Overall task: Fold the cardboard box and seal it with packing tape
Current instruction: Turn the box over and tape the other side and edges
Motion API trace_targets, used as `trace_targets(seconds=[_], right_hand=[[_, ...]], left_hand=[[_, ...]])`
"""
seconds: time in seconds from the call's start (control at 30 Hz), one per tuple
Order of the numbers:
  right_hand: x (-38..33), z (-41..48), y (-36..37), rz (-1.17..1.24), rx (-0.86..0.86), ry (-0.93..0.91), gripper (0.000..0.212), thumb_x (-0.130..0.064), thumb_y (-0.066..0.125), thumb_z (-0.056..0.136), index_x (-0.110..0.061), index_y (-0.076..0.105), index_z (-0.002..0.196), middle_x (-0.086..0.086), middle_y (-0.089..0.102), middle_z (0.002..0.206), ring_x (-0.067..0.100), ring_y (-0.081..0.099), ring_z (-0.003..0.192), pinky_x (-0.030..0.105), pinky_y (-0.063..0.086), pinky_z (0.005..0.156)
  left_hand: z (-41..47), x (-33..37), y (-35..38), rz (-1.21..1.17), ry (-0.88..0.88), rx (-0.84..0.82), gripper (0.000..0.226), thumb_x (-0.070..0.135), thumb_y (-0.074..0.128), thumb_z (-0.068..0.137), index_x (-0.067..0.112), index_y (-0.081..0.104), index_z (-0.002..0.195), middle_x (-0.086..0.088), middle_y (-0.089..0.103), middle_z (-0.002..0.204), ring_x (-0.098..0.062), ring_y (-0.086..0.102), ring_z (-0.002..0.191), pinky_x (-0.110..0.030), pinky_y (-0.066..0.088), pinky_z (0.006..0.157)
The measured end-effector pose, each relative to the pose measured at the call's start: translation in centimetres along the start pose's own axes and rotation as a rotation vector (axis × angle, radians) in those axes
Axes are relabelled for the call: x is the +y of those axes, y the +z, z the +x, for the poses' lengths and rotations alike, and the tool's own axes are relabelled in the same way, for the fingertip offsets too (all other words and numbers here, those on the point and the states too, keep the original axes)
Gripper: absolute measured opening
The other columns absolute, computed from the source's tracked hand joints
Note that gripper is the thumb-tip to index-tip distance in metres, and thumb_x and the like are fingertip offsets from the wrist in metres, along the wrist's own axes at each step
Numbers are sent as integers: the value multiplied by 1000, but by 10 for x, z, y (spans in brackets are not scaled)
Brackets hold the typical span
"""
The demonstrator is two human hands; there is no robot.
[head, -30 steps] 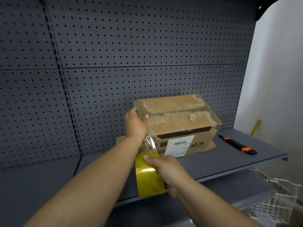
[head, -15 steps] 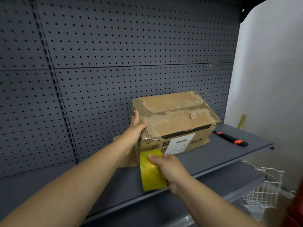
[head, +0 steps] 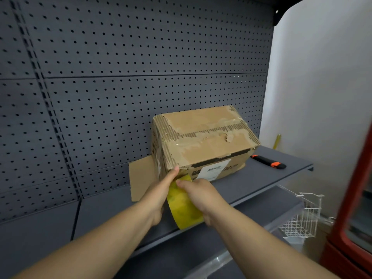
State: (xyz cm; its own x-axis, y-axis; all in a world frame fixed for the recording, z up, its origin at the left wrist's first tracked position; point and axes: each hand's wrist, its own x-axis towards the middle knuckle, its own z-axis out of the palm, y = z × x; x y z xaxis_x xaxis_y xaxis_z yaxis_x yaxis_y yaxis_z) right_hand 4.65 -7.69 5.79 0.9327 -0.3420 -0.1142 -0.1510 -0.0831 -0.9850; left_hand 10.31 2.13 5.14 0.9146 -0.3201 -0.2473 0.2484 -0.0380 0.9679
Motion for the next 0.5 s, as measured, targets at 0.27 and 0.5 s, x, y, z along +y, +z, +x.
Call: trace_targets(seconds=[0.27, 0.5], right_hand=[[-6, 7, -21, -14, -94, -22, 31, -37, 58, 84, -13, 65, 100, 4, 65, 93, 24, 61, 95, 31, 46, 80], [-18, 27, -64, -125, -288, -98, 45, -46, 63, 81, -6, 69, 100, 9, 69, 90, 22, 65, 83, 32, 49, 76]], left_hand=[[-2, 1, 15, -181, -27, -110, 49, 58, 55, 79, 15, 71, 98, -14, 73, 98, -32, 68, 92, -45, 52, 84], [7, 16, 33, -147, 150, 49, 41, 50, 48, 88, 17, 70, 100, -16, 65, 116, -30, 62, 101, -48, 46, 98]])
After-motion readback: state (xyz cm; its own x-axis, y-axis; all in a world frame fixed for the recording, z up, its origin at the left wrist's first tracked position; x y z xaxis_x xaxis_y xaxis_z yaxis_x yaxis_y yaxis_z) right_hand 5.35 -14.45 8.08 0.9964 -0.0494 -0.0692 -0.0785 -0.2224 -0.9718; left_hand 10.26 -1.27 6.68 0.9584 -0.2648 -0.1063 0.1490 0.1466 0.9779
